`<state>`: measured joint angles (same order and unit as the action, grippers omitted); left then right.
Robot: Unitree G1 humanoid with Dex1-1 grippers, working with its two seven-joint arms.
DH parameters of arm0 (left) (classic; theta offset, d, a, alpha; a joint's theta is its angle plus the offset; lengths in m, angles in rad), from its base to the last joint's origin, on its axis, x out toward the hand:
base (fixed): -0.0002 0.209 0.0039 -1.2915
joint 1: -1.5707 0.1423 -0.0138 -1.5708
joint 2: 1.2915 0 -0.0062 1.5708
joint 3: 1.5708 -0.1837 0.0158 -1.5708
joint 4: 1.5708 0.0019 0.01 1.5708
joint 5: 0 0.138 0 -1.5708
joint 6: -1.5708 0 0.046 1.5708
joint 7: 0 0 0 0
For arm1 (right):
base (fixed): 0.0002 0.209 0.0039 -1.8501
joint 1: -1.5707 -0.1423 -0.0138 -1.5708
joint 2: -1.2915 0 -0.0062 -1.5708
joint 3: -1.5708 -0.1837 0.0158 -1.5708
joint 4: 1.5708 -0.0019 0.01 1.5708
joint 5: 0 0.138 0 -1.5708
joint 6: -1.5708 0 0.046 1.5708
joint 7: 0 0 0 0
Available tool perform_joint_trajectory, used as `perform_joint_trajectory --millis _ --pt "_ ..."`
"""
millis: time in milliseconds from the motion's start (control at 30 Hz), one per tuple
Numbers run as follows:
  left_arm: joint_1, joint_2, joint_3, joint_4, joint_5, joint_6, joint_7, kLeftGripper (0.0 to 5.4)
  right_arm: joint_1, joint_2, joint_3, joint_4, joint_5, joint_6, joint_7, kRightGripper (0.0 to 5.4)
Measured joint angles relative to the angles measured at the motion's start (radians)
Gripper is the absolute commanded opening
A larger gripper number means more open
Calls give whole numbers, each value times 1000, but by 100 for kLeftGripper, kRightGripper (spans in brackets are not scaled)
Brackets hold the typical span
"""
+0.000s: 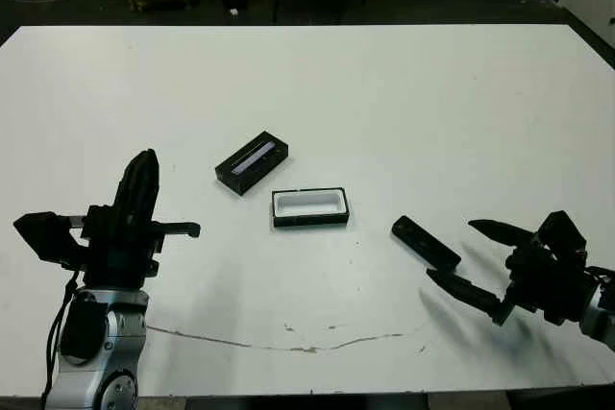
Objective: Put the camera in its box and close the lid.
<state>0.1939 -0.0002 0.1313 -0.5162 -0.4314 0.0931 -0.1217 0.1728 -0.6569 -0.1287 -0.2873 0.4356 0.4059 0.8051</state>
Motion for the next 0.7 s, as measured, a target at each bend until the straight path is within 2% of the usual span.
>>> perform_joint_trajectory --millis 133,333,700 --pt "0 0 0 0 0 0 -1 0 0 17 13 20 -4 -15 2 539" --pt "0 0 -1 0 1 0 -2 0 0 45 34 59 -30 -79 4 539" --pt "0 0 -1 14 1 -11 -14 0 0 59 59 55 -54 -80 -6 539"
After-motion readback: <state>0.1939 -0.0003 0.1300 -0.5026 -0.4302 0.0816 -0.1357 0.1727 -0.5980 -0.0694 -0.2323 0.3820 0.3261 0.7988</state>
